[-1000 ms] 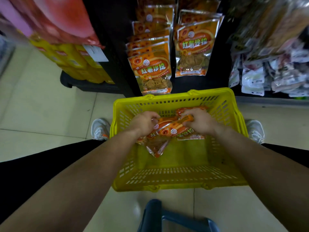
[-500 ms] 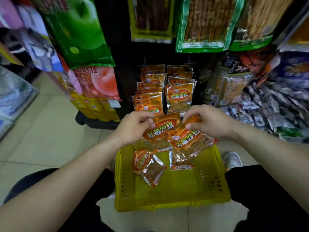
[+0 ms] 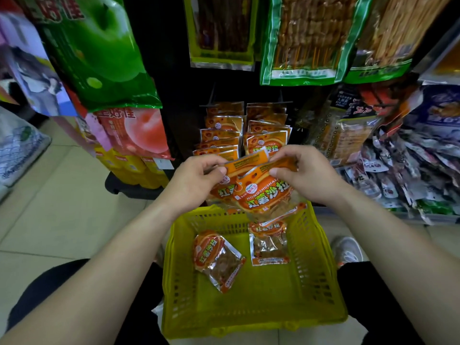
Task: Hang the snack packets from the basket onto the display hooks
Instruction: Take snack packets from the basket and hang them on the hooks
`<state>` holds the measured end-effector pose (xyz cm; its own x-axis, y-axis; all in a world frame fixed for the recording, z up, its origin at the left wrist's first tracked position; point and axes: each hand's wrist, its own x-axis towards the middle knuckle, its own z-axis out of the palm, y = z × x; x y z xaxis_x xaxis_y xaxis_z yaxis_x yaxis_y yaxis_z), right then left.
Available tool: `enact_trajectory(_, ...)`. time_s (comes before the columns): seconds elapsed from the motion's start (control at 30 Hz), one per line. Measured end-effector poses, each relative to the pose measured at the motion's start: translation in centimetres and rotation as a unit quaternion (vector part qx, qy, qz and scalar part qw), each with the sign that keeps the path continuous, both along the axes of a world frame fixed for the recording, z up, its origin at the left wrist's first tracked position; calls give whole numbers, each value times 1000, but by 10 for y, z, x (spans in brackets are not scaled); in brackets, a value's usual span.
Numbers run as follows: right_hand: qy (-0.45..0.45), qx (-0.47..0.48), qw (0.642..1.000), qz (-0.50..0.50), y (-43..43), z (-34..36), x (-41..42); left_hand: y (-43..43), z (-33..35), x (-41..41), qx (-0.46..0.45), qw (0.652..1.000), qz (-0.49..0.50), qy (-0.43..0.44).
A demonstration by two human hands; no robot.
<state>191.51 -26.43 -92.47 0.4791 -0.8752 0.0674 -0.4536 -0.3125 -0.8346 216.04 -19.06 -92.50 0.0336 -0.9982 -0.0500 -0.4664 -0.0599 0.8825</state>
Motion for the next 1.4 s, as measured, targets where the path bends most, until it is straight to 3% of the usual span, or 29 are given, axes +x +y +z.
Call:
enact_trajectory(0.2, -52, 4, 997, -48, -14, -12, 10, -17, -5, -10, -7, 999, 22, 40)
enact_trajectory(0.43, -52, 18, 994, -90, -29, -19, 11, -19, -8, -22, -98, 995, 11, -20)
enact_trajectory(0.57, -49, 29, 995, -83, -30, -20, 11, -17, -10, -21, -89, 996, -8, 6)
enact_trajectory(0.97, -73, 40, 995, -47, -21, -18, 7, -12, -9, -20, -95, 993, -14, -62)
enact_trajectory(1.4, -79, 49, 991, -92, -24, -20, 6, -14, -9, -15, -97, 985, 71, -121)
